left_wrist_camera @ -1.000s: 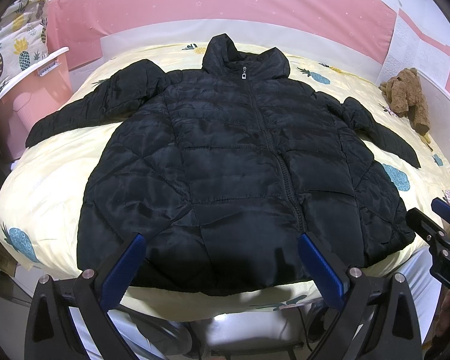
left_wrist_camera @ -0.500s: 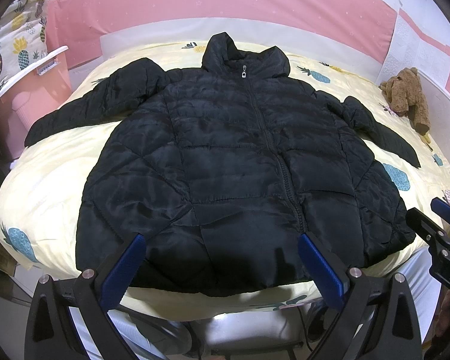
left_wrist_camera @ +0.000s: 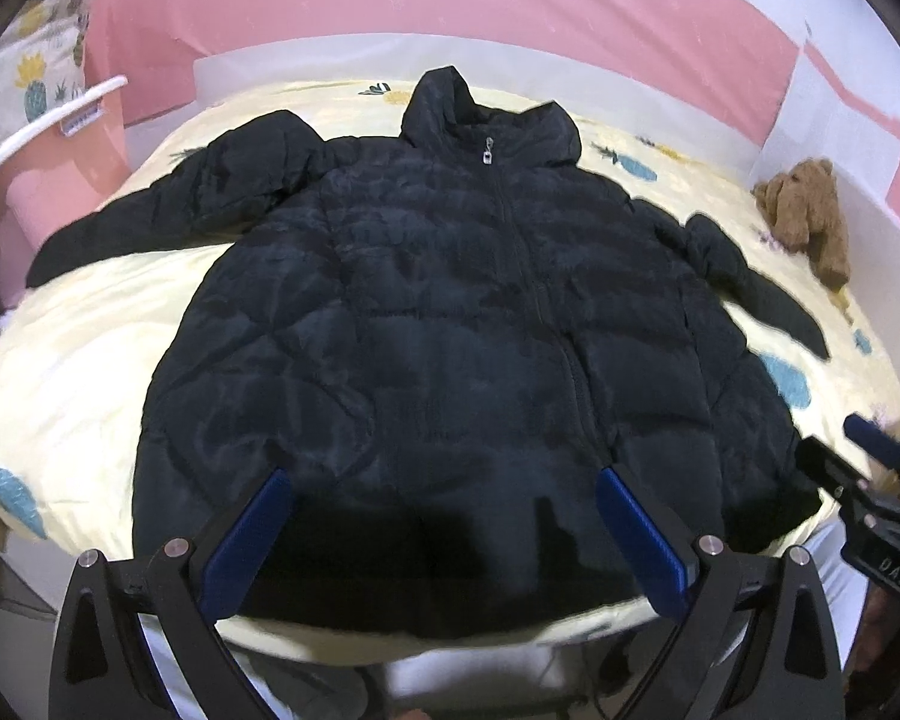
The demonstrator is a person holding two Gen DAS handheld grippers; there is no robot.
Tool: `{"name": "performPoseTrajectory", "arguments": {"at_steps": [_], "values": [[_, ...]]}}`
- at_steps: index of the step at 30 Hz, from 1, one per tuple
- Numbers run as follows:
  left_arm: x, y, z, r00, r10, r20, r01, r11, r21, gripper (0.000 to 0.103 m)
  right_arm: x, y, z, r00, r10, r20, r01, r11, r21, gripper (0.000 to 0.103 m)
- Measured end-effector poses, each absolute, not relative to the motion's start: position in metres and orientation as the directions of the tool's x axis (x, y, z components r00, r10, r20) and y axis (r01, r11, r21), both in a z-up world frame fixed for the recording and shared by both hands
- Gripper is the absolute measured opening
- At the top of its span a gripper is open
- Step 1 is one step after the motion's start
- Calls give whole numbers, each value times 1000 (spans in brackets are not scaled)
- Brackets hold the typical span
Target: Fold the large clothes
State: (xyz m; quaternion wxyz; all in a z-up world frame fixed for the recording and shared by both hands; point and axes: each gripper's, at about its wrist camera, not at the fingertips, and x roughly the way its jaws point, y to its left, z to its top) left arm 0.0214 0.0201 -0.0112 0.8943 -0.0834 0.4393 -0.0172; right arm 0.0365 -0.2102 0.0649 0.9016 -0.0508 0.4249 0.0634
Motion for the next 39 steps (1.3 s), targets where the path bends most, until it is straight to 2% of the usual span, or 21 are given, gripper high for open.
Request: {"name": "performPoseTrajectory", "arguments": {"at_steps": [7, 9, 13, 15, 27, 29, 34, 37, 39], "values": [[70, 76, -16, 622, -66, -780, -135, 973, -190, 100, 83, -193, 63, 637, 102, -764, -219, 974, -52, 82], [85, 98, -18, 628, -24, -778, -184, 967, -179, 95, 101, -185, 61, 631, 123, -766, -245, 969, -46, 82], [115, 148, -20, 638, 63, -768, -278, 948, -153, 94, 133, -171, 56, 622, 165, -766, -292, 956, -31, 82], [133, 178, -22, 641, 55, -765, -301, 935, -186, 94, 150, -162, 53, 618, 175, -767, -309, 951, -33, 82], [204, 332, -65, 600, 179, -780, -540, 809, -230, 89, 232, -132, 14, 568, 151, -809, -338, 939, -62, 82], [212, 346, -76, 592, 180, -786, -562, 791, -243, 83, 241, -132, 7, 559, 144, -817, -334, 940, -63, 82], [228, 371, -88, 609, 223, -761, -581, 778, -238, 82, 256, -135, -8, 544, 127, -829, -320, 945, -65, 82], [239, 379, -90, 611, 252, -750, -597, 769, -228, 73, 263, -138, -15, 536, 123, -835, -312, 948, -60, 82], [243, 380, -89, 612, 258, -747, -599, 769, -225, 53, 265, -142, -18, 526, 124, -841, -305, 951, -51, 82]]}}
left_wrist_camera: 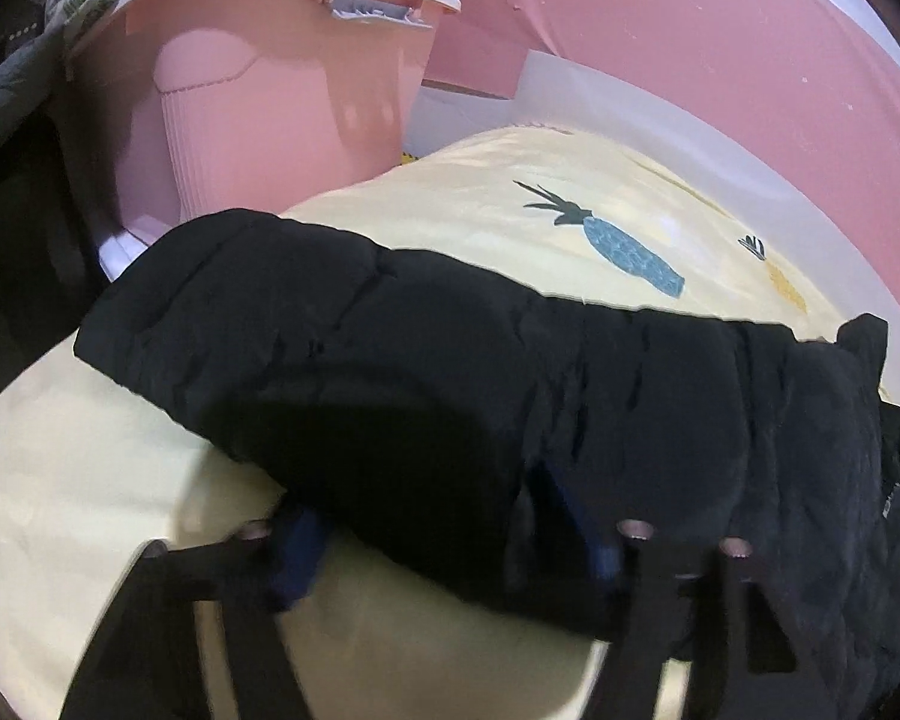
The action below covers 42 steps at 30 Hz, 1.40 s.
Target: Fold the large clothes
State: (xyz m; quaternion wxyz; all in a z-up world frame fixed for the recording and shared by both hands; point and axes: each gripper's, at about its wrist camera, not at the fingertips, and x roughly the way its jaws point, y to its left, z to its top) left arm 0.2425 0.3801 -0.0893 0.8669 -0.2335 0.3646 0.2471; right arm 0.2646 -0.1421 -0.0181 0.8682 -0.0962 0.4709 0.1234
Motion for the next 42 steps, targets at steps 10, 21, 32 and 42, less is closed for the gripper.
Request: {"name": "performPoseTrajectory", "arguments": {"at_steps": [10, 21, 32, 42], "values": [[245, 359, -31, 680, 242, -692, -533, 811, -240, 17, 256, -163, -7, 531, 138, -836, -299, 954, -32, 82], [241, 258, 93, 826, 111, -552, -288, 926, -245, 16, 232, -193, 29, 583, 167, -795, -275, 961, 0, 82], [284, 71, 93, 795, -162, -584, 44, 977, -211, 17, 213, -257, 35, 605, 162, -779, -187, 981, 59, 82], [331, -29, -3, 657, -341, -672, 178, 937, -301, 49, 216, -293, 10, 588, 159, -793, -131, 986, 101, 82]]}}
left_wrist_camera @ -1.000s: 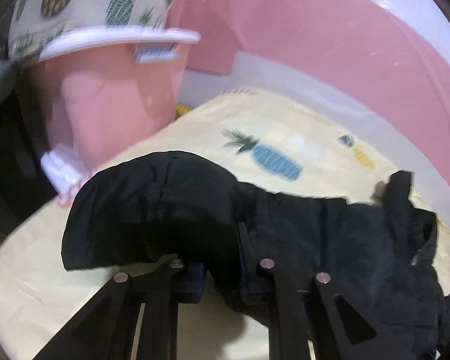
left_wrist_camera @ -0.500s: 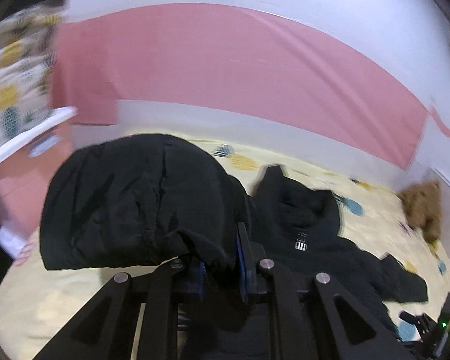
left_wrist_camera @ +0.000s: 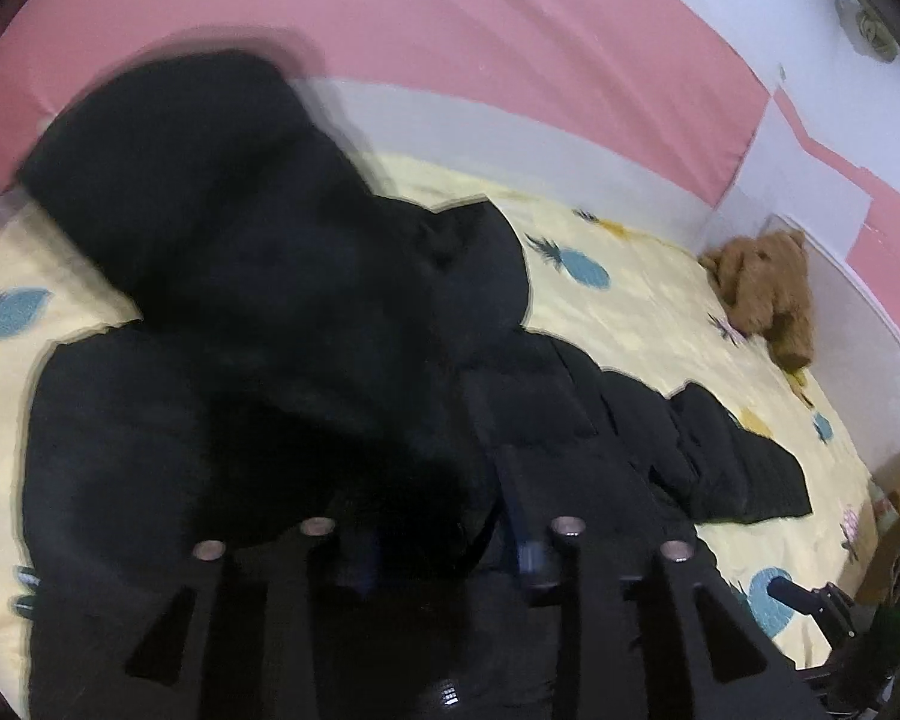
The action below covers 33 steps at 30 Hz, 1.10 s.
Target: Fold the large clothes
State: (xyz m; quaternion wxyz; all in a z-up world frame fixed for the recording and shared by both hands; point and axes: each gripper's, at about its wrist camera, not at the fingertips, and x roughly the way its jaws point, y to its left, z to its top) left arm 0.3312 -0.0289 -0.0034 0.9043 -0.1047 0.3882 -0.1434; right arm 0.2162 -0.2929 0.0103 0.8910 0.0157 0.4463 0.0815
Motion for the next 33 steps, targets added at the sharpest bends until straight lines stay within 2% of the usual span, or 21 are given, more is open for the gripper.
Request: {"name": "performPoseTrajectory", "arguments": {"at_steps": [2, 3, 10, 14, 18, 20, 22, 23, 24, 26, 29, 33], "values": [[334, -38, -14, 643, -374, -668, 202, 925, -322, 63, 218, -296, 7, 586, 161, -794, -123, 986, 109, 82], [336, -43, -18, 633, -396, -665, 216, 916, -340, 66, 219, -297, 7, 587, 161, -793, -119, 987, 112, 82], [319, -57, -10, 596, -494, -634, 307, 869, -389, 74, 221, -297, 20, 617, 165, -770, -113, 986, 120, 82], [311, -27, 8, 632, -480, -609, 295, 875, -383, 76, 231, -282, 33, 644, 187, -742, -139, 982, 127, 82], [311, 14, 23, 698, -370, -614, 234, 927, -293, 77, 255, -258, 34, 652, 210, -729, -175, 977, 126, 81], [318, 43, 21, 723, -291, -627, 164, 953, -253, 77, 270, -246, 27, 634, 215, -743, -189, 974, 121, 62], [334, 73, 7, 722, -194, -664, 66, 975, -214, 76, 294, -232, 14, 598, 213, -773, -206, 973, 108, 49], [342, 89, -4, 714, -156, -683, 23, 980, -199, 70, 304, -226, 6, 581, 206, -787, -213, 972, 97, 43], [351, 103, -16, 696, -123, -707, -18, 982, -189, 62, 318, -220, -5, 558, 199, -805, -219, 972, 88, 41], [364, 121, -41, 658, -99, -747, -74, 978, -194, 52, 337, -216, -21, 524, 190, -830, -215, 973, 87, 40], [370, 134, -66, 646, -137, -751, -93, 962, -256, 52, 359, -218, -39, 512, 158, -844, -198, 978, 63, 40], [368, 129, -68, 649, -128, -750, -80, 969, -234, 52, 374, -225, -46, 504, 156, -850, -177, 981, 75, 40]]}}
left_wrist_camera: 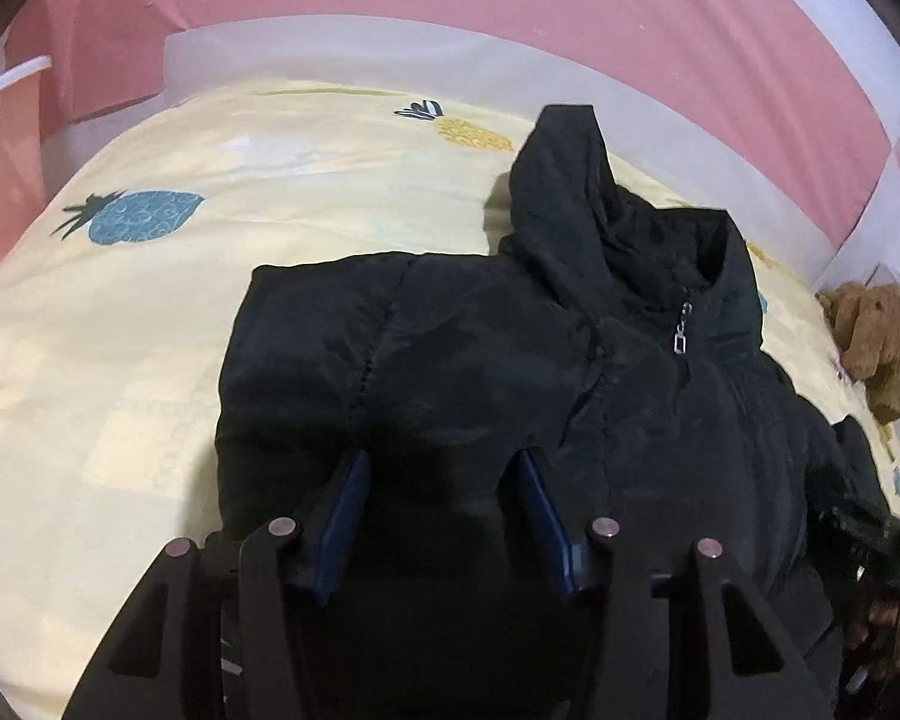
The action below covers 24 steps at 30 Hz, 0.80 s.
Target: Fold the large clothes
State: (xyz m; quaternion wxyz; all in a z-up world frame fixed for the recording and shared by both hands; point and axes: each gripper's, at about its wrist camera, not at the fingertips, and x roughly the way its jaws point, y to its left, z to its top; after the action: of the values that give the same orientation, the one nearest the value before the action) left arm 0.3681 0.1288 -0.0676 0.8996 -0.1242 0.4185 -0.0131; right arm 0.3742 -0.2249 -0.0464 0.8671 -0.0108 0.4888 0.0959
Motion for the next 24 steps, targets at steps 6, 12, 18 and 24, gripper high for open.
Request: {"name": "performPoseTrajectory", "arguments": {"at_steps": [6, 12, 18, 24], "values": [[355, 139, -26, 704, -120, -700, -70, 969, -237, 52, 364, -232, -5, 574, 189, -797, -178, 979, 104, 40], [394, 162, -55, 641, -47, -766, -160, 968, -193, 52, 402, -218, -36, 497, 151, -854, -190, 980, 63, 40], [384, 152, -74, 680, -13, -733, -135, 980, -143, 52, 394, -210, -54, 543, 115, -832, -193, 981, 10, 40], [359, 152, -42, 682, -34, -731, -147, 972, -182, 52, 365, -235, -16, 561, 146, -815, -142, 987, 78, 40]]}}
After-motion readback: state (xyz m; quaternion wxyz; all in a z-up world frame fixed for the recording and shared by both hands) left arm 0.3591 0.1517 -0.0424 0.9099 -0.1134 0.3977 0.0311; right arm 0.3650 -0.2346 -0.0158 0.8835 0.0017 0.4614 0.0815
